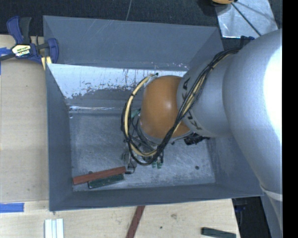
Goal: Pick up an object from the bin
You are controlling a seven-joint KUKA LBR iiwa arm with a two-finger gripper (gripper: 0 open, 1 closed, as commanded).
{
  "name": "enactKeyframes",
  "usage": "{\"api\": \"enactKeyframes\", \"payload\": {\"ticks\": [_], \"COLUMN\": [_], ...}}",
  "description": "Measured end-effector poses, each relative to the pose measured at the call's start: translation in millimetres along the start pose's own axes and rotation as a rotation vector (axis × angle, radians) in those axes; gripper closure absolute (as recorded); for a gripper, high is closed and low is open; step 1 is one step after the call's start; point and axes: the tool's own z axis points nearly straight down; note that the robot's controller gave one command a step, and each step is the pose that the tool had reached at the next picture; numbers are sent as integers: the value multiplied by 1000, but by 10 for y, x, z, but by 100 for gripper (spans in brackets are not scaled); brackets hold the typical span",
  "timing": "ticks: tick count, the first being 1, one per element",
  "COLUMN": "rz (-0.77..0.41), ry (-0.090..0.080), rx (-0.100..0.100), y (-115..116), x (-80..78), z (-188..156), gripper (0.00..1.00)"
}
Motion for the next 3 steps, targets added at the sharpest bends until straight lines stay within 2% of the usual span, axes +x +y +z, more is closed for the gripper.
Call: {"api": "enactKeyframes", "payload": {"ticks": [1,2,3], "rz": [-1,-1,15], "ry": [0,0,-3], "rx": [0,0,-1], "y": [-1,-1,-98], "x": [-1,-1,-154], "z": [-1,-1,-100], "gripper": [0,0,0]}}
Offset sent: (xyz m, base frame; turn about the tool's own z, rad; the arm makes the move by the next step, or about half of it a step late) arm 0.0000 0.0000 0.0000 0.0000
